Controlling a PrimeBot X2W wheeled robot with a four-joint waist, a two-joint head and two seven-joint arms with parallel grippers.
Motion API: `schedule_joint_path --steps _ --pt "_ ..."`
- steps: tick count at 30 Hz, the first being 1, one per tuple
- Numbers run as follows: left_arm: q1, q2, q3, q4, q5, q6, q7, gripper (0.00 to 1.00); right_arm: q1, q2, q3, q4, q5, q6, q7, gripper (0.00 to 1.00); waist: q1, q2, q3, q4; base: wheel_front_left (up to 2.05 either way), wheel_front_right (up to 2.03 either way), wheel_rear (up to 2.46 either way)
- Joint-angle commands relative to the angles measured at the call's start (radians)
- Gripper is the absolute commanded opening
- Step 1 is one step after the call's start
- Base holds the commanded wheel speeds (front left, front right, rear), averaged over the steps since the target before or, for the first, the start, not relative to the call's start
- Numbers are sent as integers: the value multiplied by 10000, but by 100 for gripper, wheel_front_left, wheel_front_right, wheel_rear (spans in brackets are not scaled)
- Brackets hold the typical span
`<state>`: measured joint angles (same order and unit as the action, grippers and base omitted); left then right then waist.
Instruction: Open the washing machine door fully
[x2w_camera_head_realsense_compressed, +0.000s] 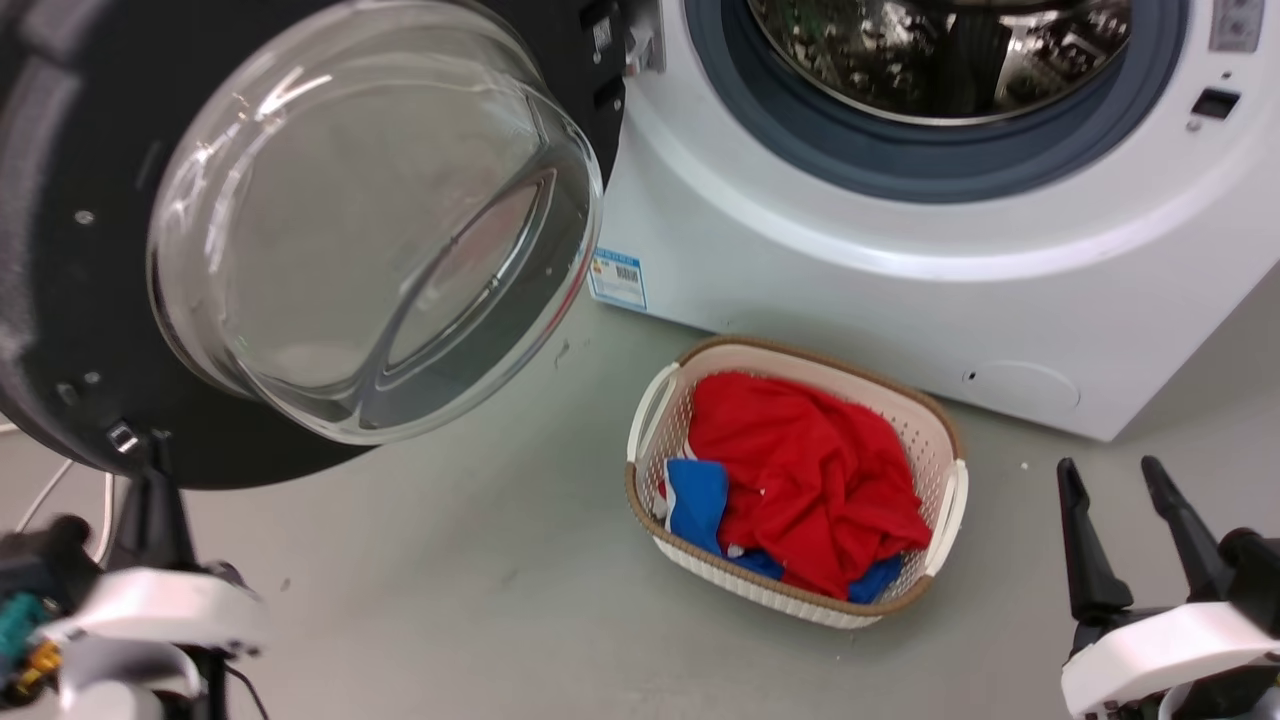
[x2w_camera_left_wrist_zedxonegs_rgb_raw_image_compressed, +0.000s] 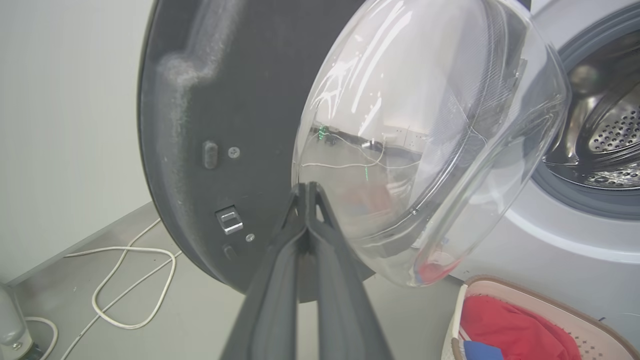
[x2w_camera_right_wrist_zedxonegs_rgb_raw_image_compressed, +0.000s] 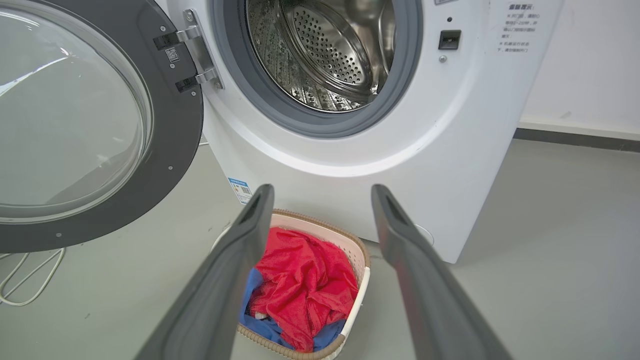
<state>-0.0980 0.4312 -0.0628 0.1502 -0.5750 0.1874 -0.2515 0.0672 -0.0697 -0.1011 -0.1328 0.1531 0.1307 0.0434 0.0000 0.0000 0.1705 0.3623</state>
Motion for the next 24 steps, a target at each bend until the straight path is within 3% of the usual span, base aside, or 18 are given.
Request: schedule_joint_path --steps 1,9,17,18,20,21,22,24 --pt "206 -82 -71 -163 85 69 -80 0 77 43 41 24 67 1 -58 100 0 0 -242 -17 0 0 0" --pt "1019 -841 -1312 -945 458 -85 3 0 434 170 162 200 101 1 -153 100 0 0 -962 -156 0 0 0" --pt "782 -1448 -2268 -1149 841 -279 -44 0 561 195 292 284 169 1 -254 100 0 0 -1476 -821 0 0 0" --pt "747 -1494 -2338 -1123 866 -293 -49 10 562 197 324 288 182 1 -254 100 0 0 -1526 -947 0 0 0" --pt "666 -1572 -2474 -1031 930 -335 -57 47 556 199 351 280 152 1 -265 100 0 0 -1600 -1209 0 0 0" --pt "604 -1614 -2558 -948 972 -352 -20 89 540 200 355 254 139 1 -276 100 0 0 -1613 -1328 0 0 0" --pt "510 -1681 -2623 -893 991 -365 -28 100 502 199 362 256 180 1 -286 100 0 0 -1624 -1488 0 0 0" --pt "381 -1735 -2737 -729 1093 -368 -34 100 429 198 371 264 133 1 -328 100 0 0 -1648 -1805 0 0 0"
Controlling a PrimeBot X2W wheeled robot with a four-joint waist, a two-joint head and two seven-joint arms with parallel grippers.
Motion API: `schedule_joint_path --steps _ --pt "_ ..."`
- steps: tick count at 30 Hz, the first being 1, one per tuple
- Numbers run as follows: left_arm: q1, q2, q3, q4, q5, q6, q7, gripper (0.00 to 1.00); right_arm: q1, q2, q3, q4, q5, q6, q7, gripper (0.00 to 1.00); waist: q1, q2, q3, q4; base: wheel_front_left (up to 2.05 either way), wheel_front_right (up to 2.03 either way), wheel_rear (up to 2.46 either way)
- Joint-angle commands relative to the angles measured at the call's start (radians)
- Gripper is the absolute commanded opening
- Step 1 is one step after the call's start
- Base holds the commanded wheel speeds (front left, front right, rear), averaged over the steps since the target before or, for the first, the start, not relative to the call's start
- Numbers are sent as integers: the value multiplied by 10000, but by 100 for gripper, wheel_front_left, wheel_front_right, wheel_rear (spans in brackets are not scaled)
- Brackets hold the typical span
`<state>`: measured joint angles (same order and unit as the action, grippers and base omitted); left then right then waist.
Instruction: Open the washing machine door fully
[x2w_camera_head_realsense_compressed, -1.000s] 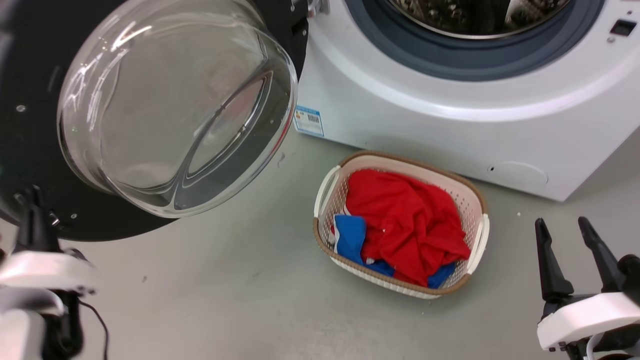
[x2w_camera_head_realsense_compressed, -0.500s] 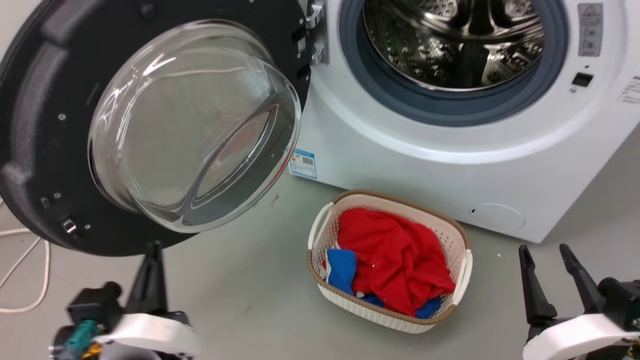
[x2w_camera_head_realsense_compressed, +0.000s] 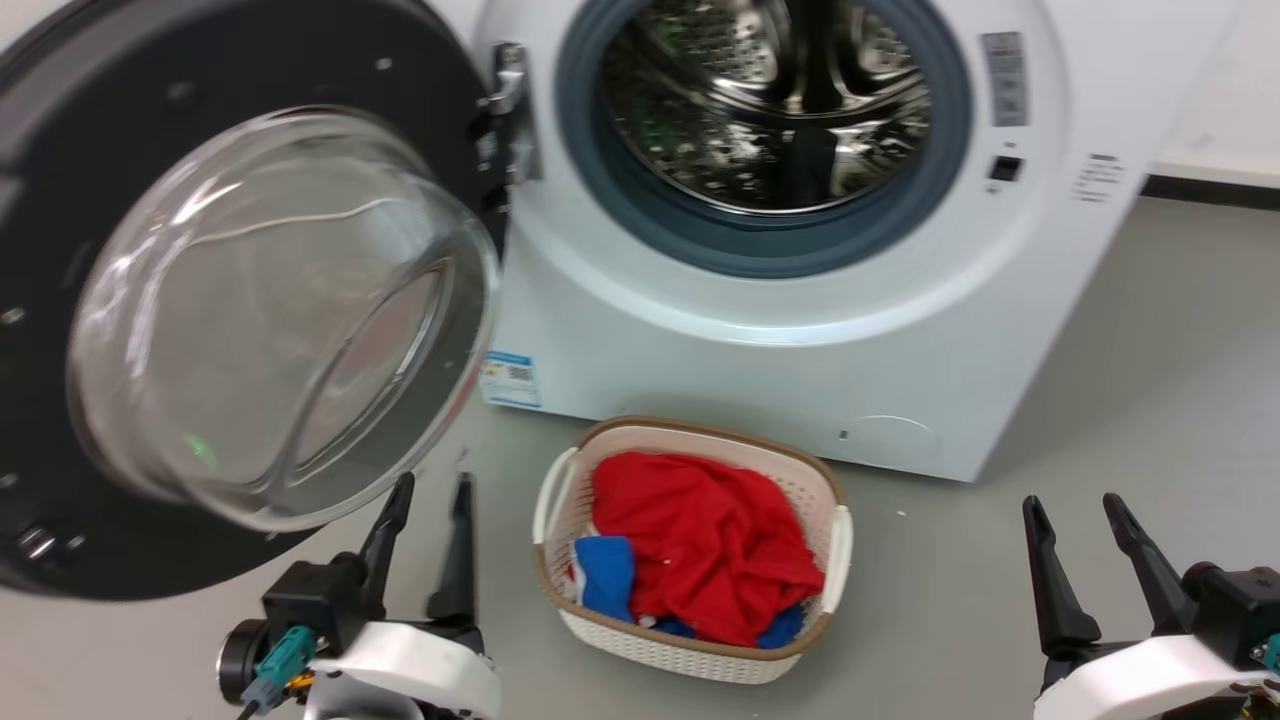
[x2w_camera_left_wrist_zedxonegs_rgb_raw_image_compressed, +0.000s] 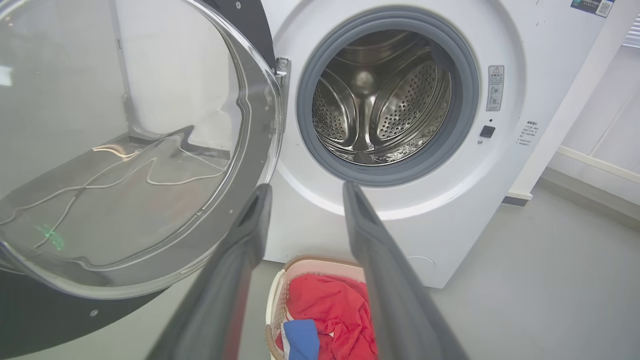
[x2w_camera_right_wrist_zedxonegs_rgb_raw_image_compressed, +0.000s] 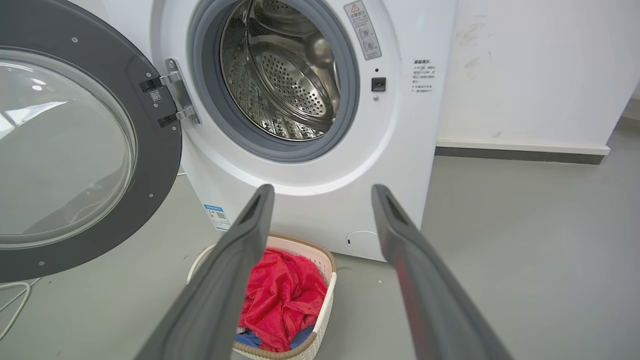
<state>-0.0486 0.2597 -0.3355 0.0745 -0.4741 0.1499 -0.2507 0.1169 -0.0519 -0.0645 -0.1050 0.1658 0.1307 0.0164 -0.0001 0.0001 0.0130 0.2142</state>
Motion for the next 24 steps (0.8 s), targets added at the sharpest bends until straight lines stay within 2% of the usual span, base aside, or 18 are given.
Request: schedule_joint_path --steps 1,8,12,24 --pt "-171 -25 -57 122 111 -10 -42 100 -93 22 20 -13 -8 1 -49 100 1 -1 -82 -476 0 0 0" --pt "-443 15 -268 659 380 -146 -73 100 -160 20 99 -8 -270 1 24 100 1 -1 -178 -1401 0 0 0" --pt "-485 96 -288 934 643 19 -89 100 1 21 166 -38 -348 1 52 100 1 -1 -250 -1748 0 0 0" --pt "-59 164 -161 1226 945 469 -137 100 102 22 217 25 -421 1 -25 100 1 -1 -324 -2030 0 0 0"
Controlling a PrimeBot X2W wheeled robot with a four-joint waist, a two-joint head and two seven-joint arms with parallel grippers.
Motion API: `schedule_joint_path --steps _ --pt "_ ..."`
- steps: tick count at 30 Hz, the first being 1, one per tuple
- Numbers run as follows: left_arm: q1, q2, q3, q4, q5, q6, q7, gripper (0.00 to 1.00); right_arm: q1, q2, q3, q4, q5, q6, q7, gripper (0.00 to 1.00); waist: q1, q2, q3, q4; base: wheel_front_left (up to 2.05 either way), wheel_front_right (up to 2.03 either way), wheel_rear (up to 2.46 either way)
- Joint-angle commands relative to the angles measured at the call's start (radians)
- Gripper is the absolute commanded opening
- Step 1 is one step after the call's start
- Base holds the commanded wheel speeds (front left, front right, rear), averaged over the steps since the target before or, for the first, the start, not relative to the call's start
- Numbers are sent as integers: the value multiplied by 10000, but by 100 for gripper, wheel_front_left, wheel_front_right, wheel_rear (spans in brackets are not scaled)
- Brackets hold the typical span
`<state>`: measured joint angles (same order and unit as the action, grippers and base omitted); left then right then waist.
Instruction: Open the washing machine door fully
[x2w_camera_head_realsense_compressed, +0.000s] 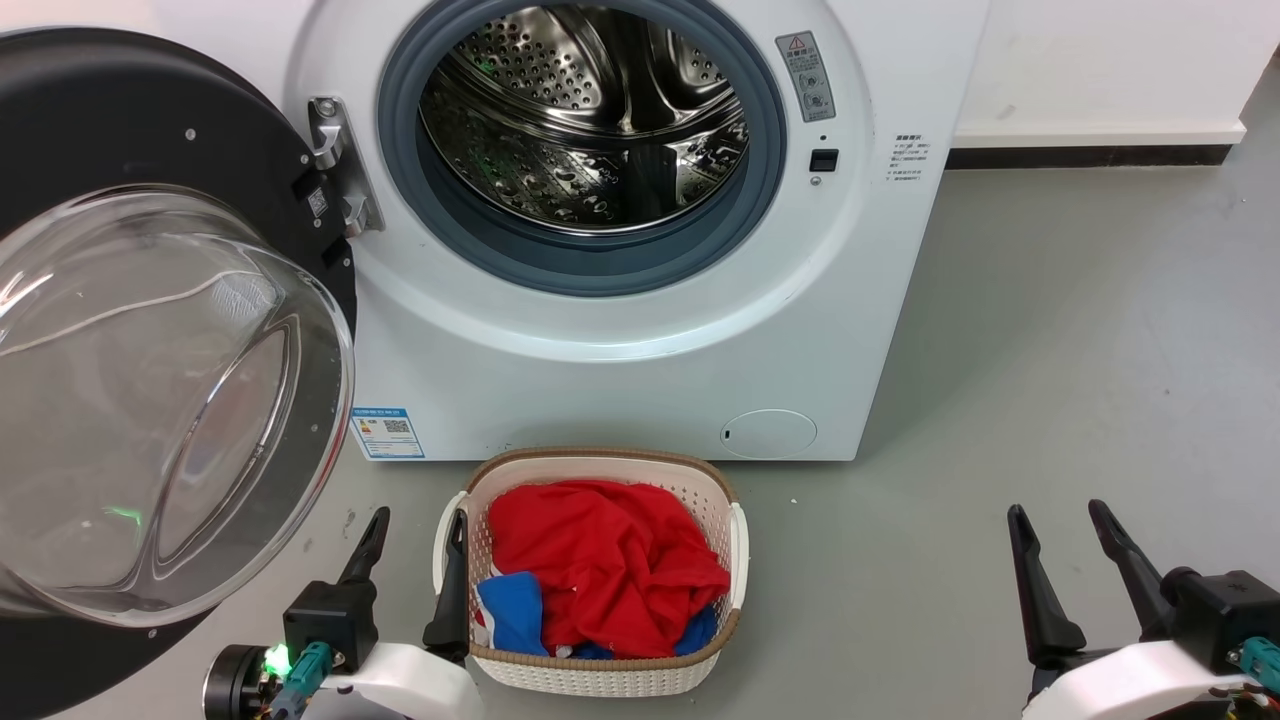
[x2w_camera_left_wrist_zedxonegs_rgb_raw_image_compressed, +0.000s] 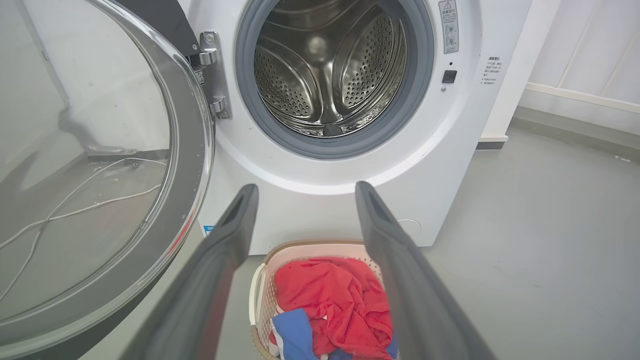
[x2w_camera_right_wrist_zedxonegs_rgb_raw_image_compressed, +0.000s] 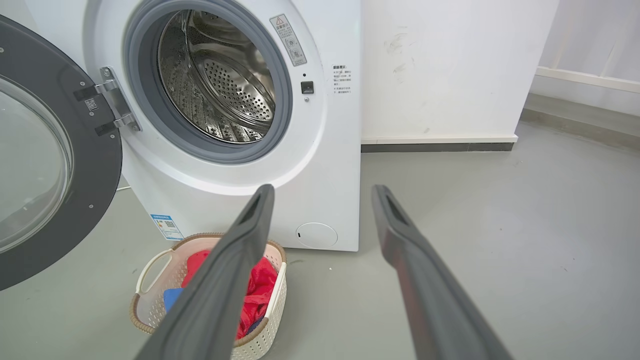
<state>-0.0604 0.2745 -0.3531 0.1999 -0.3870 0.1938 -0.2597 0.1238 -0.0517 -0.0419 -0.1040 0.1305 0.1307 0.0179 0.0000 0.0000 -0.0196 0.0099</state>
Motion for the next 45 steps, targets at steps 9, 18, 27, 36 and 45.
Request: schedule_joint_path --steps 9,18,27,36,45 --pt "127 6 6 -95 122 70 -63 100 -103 15 15 46 -175 1 -95 100 0 0 27 129 0 0 0" --pt "88 16 30 -122 179 81 -71 100 -92 -24 46 -16 -199 1 -119 100 0 0 46 188 0 0 0" --pt "225 -111 32 45 -48 25 59 0 28 0 60 243 68 0 -98 0 0 0 45 230 0 0 0" --pt "143 -305 506 74 -1467 -325 434 0 -244 -53 28 592 1807 0 -17 0 0 0 57 209 0 0 0" --pt "28 -508 986 159 -2868 -702 811 0 -528 -99 -5 964 3503 0 55 0 0 0 70 185 0 0 0"
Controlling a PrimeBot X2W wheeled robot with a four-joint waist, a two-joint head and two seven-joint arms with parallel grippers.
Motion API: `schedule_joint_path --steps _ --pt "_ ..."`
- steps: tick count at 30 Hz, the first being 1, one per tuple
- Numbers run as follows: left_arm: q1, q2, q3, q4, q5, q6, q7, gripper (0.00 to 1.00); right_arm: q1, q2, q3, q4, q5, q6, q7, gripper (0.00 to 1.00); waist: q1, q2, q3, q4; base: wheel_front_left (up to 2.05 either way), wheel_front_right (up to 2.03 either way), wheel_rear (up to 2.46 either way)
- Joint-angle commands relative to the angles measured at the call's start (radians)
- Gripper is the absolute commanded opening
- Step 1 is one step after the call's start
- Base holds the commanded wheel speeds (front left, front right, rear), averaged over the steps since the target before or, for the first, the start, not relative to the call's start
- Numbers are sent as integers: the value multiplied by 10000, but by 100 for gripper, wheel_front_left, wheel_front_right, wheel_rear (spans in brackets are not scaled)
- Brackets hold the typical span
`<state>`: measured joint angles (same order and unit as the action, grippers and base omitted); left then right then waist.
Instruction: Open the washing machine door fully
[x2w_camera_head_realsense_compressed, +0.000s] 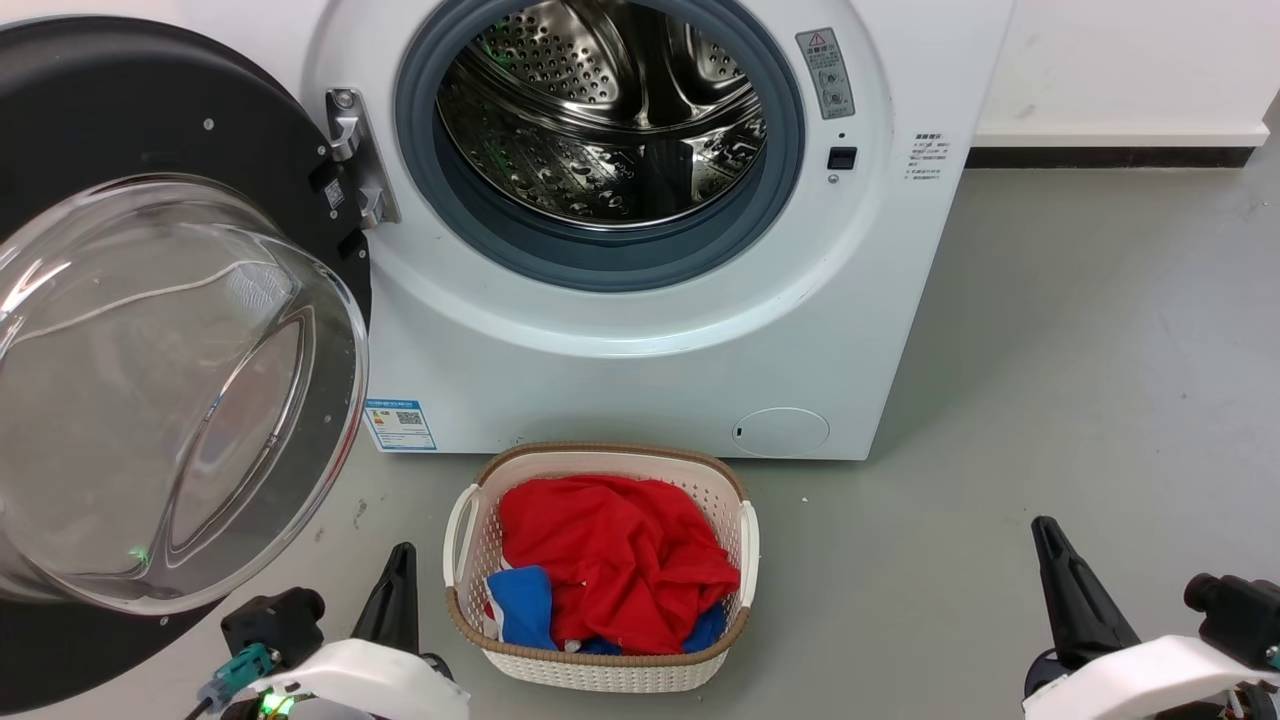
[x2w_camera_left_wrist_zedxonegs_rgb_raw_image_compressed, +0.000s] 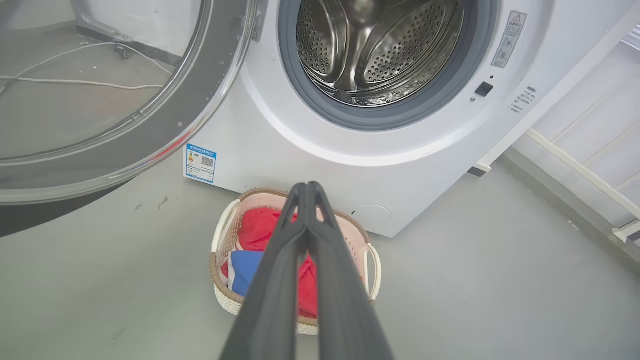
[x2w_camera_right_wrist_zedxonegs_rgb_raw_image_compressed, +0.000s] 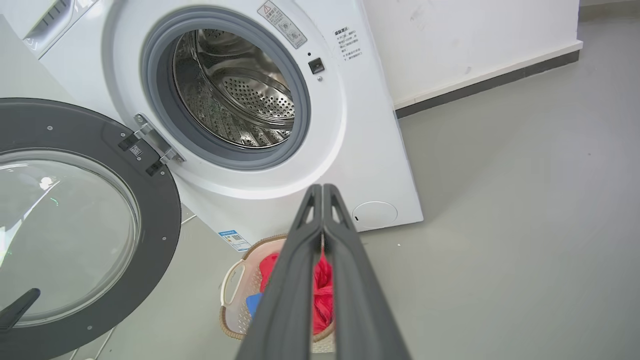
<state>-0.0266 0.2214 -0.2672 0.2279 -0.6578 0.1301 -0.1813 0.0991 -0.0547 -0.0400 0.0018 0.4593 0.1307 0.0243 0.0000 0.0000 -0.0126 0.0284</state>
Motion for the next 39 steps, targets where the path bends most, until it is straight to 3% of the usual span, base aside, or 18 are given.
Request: schedule_joint_path --steps 1,39 --pt "-321 2 177 -113 -308 -105 66 0 -310 -73 -28 -56 394 0 0 0 0 0 1 -3 0 0 0" --pt "-601 -729 1809 7 -4807 -1319 1350 0 -1185 -135 -227 1114 5817 1 310 0 0 0 57 -104 0 0 0"
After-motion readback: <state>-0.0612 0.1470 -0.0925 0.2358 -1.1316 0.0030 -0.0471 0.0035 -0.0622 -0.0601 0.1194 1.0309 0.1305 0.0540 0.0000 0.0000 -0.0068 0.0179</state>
